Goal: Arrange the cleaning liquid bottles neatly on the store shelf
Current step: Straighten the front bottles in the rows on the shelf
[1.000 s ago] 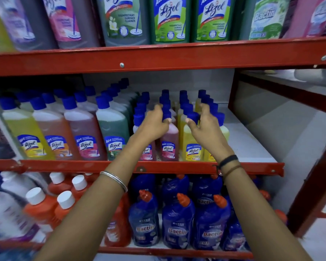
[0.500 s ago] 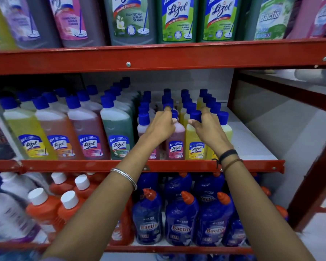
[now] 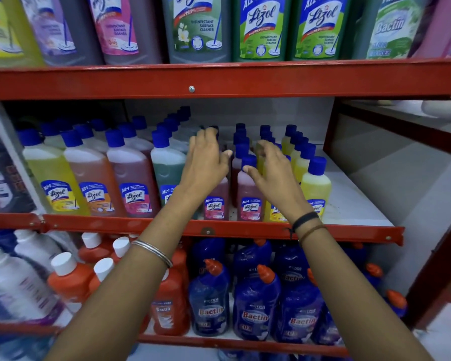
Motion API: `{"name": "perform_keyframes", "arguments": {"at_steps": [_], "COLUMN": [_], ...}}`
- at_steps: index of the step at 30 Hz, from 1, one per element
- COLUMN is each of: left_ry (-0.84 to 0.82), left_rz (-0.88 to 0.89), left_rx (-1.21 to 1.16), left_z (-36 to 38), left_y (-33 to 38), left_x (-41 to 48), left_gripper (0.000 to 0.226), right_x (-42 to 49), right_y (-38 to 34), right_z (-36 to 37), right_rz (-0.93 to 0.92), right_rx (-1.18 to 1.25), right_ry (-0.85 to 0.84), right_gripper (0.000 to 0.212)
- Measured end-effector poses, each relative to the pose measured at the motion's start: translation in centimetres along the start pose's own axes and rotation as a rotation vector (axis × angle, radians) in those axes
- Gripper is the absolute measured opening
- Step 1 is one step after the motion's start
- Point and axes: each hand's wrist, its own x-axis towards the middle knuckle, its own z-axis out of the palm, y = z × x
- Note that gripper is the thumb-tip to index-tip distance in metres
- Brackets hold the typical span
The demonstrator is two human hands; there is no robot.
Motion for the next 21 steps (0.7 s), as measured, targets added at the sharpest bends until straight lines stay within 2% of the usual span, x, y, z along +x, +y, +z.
{"name": "perform_keyframes", "arguments": {"at_steps": [3,7,21], "left_ry": [-0.119,-0.199,-0.171], "left_rz": [-0.105,-0.185,-0.155], "left_rx": [-0.019,-0.042,0.012], "left_z": [-0.4,-0.1,0.5], "left_y": [-1.1,-1.7,-2.0], "left_x": [-0.8,-1.6,-1.5], "left_gripper": [0.045,0.041,0.037], "right_x": [0.2,0.2,0.5], "right_y": [-0.3,-0.7,-2.1], "right_z": [0.9,1.6,1.9], "right_rz": [0.106,0.155,0.192], "right_rx": [-0.050,-0.129,-0.080], "right_ry": [-0.103,-0.076,-0.064], "right_gripper": [0.057,0.056,0.041]}}
